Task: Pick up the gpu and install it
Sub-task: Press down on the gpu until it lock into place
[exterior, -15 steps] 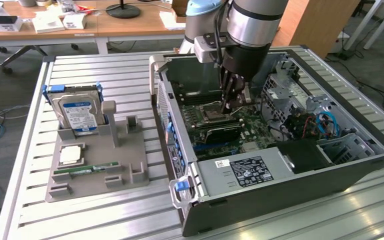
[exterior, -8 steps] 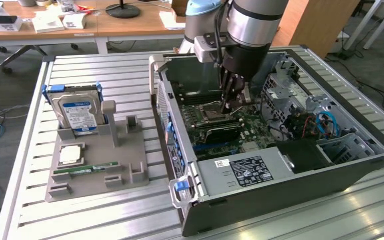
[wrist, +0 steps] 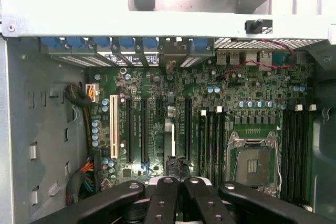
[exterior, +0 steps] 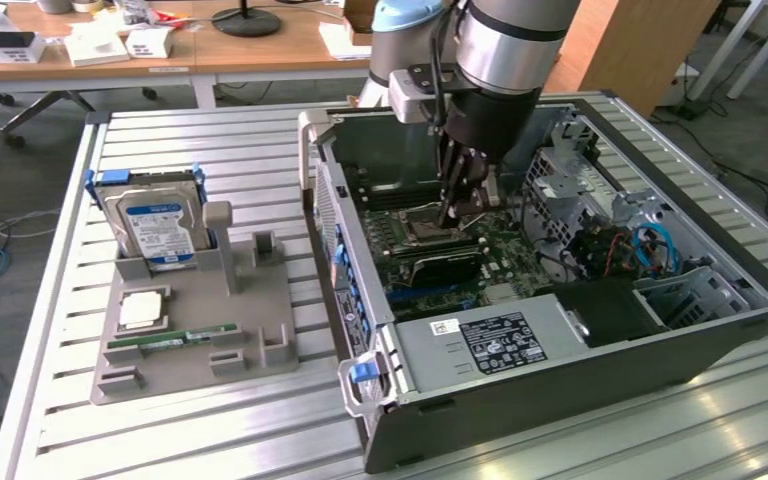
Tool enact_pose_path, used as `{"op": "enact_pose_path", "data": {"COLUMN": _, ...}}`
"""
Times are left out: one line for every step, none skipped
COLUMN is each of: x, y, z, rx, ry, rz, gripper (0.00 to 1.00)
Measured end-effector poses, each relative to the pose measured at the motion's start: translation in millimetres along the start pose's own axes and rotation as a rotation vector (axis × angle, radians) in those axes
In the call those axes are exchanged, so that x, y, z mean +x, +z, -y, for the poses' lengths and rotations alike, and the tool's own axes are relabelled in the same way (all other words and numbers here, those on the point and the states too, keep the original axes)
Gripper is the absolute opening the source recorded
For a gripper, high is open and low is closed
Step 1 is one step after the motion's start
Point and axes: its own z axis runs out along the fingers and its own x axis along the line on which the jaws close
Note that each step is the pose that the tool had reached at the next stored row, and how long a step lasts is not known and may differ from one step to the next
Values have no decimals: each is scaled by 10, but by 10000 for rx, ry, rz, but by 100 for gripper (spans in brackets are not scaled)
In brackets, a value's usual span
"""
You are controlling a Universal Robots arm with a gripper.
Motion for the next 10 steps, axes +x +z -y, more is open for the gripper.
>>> {"op": "enact_pose_path", "data": {"x": -2, "y": 1, "z": -18, "rx": 9, "ry": 1, "rz": 0, "gripper": 11}}
{"op": "enact_pose_path", "data": {"x": -4, "y": 4, "z": -40, "rx": 26, "ry": 1, "rz": 2, "gripper": 11}}
{"op": "enact_pose_path", "data": {"x": -7, "y": 6, "z": -64, "rx": 48, "ry": 2, "rz": 2, "gripper": 11}}
{"op": "enact_pose_path", "data": {"x": -9, "y": 10, "z": -85, "rx": 72, "ry": 4, "rz": 3, "gripper": 11}}
{"op": "enact_pose_path", "data": {"x": -11, "y": 14, "z": -103, "rx": 105, "ry": 6, "rz": 4, "gripper": 11}}
{"op": "enact_pose_path", "data": {"x": -13, "y": 21, "z": -119, "rx": 155, "ry": 5, "rz": 4, "gripper": 11}}
{"op": "enact_pose_path", "data": {"x": -13, "y": 30, "z": -133, "rx": 219, "ry": 2, "rz": 6, "gripper": 11}}
{"op": "enact_pose_path", "data": {"x": -14, "y": 39, "z": -144, "rx": 285, "ry": -1, "rz": 7, "gripper": 11}}
{"op": "enact_pose_path", "data": {"x": -15, "y": 49, "z": -153, "rx": 350, "ry": -4, "rz": 10, "gripper": 11}}
{"op": "enact_pose_path", "data": {"x": -15, "y": 61, "z": -161, "rx": 404, "ry": -8, "rz": 13, "gripper": 11}}
